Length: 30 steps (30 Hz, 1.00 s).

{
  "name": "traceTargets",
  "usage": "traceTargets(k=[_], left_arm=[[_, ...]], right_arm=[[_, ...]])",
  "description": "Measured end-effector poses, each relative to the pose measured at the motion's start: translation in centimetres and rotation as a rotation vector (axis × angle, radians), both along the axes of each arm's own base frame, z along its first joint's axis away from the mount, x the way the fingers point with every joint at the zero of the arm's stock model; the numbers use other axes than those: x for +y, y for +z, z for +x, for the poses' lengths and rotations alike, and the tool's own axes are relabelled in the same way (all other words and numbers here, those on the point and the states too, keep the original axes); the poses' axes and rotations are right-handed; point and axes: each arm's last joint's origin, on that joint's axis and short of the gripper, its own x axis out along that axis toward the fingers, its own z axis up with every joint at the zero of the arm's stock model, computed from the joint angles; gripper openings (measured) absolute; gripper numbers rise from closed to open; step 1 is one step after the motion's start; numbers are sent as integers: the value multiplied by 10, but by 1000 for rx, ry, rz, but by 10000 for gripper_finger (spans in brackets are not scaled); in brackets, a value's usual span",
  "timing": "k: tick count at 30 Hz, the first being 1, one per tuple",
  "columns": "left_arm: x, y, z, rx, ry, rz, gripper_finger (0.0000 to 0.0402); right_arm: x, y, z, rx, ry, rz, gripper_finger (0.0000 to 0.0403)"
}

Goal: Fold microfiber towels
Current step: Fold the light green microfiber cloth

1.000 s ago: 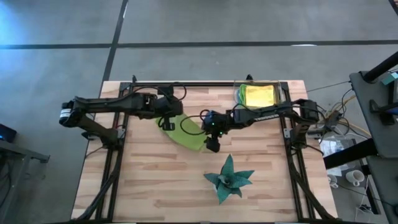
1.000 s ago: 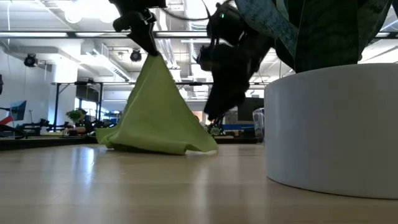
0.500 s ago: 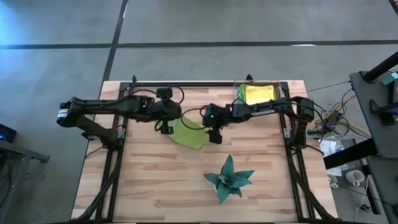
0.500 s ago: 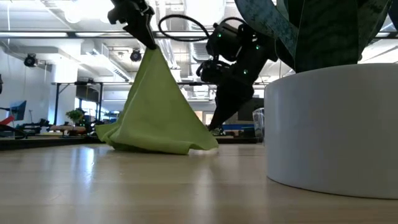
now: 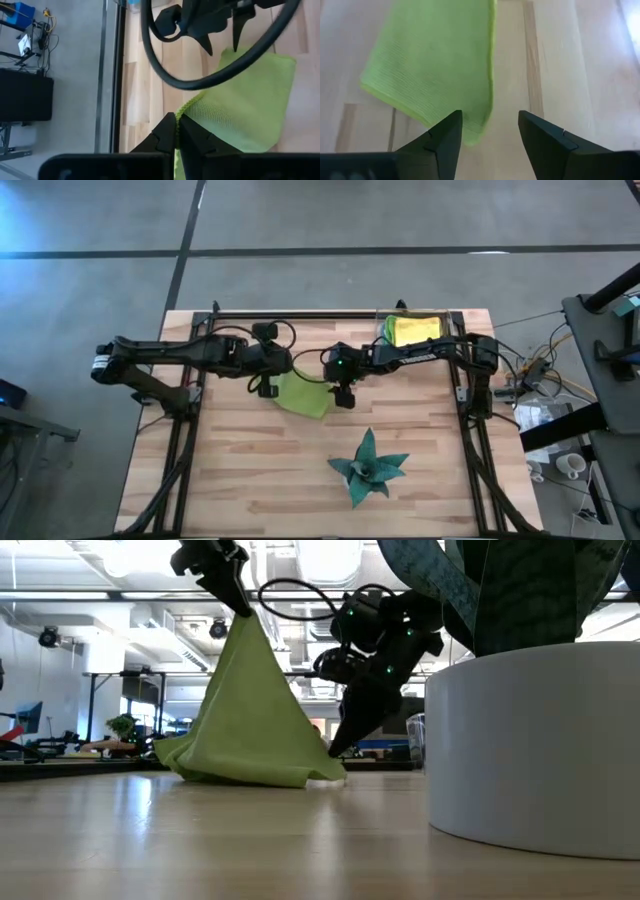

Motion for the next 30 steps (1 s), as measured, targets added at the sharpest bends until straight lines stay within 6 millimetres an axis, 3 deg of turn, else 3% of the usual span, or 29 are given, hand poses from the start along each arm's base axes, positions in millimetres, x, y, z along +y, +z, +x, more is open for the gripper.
traceTargets(k=[10,16,20,24,30], left_arm=[[-1,1,0,-8,-3,-3,0],[-1,0,0,-1,-2,-3,0],[-1,-1,-1,8,-2,-2,0],[-1,-1,-1,14,-1,-2,0],[2,-1,-2,8,42,19,0]], right_arm=[[-2,-25,3,40,45,90,189],[-2,-30,4,50,13,121,147],[-1,-20,-3,87,-22,86,89],[-1,6,-8,41,0,30,24],[1,35,-17,30,-16,-1,10]])
